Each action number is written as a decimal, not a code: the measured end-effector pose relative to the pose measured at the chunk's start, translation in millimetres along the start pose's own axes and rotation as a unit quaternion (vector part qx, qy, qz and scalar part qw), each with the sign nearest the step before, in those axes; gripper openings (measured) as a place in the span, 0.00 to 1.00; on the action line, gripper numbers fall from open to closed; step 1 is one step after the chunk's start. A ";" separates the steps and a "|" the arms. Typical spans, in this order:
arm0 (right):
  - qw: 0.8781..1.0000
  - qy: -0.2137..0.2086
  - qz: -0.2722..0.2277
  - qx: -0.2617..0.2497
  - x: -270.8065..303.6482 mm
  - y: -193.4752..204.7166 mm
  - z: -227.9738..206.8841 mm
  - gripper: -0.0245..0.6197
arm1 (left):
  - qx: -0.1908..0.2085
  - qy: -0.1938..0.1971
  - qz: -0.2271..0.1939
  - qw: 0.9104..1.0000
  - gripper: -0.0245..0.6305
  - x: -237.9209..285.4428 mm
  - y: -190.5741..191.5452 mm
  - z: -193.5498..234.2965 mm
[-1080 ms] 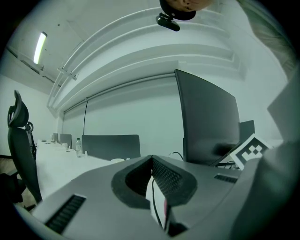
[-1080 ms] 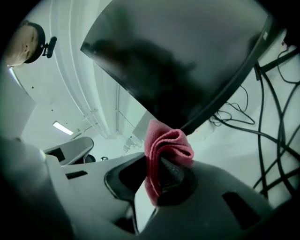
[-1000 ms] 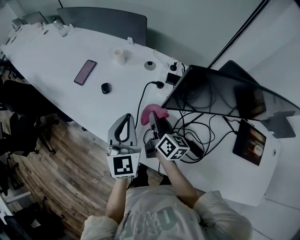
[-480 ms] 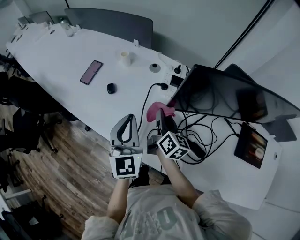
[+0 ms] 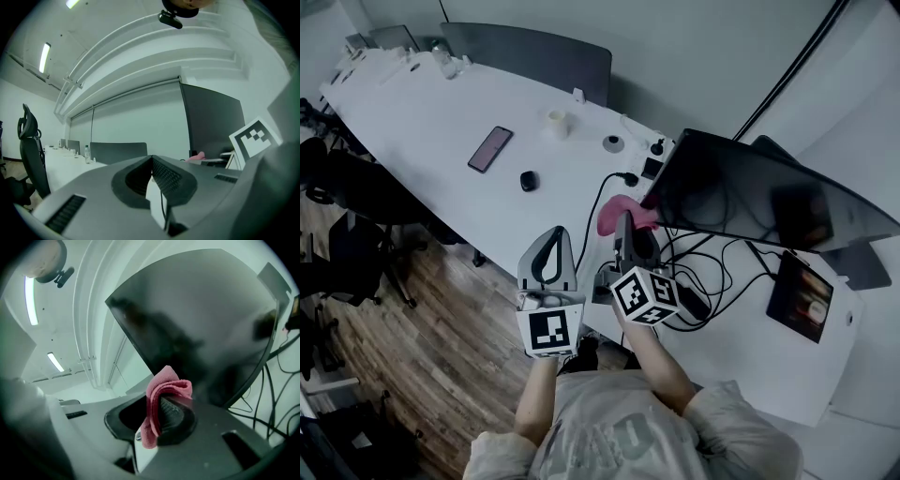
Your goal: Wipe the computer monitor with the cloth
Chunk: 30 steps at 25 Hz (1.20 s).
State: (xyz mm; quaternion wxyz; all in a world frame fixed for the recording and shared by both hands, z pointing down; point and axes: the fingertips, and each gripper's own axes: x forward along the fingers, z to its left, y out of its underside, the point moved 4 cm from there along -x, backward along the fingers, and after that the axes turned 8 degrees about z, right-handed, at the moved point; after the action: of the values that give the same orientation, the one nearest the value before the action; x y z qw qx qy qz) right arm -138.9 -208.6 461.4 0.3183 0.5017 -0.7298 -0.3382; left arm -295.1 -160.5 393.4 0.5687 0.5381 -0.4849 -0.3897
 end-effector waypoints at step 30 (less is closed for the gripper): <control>0.976 -0.096 -0.192 -0.028 -32.5 -179.2 138.8 0.12 | 0.030 -0.037 -0.097 0.994 0.06 -42.6 -134.2 5.7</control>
State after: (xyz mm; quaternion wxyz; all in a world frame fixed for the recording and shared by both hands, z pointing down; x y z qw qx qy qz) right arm -148.3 -201.6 232.7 0.1901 0.5889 -0.6368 -0.4599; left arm -299.7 -136.4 254.6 0.4936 0.5841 -0.4630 -0.4481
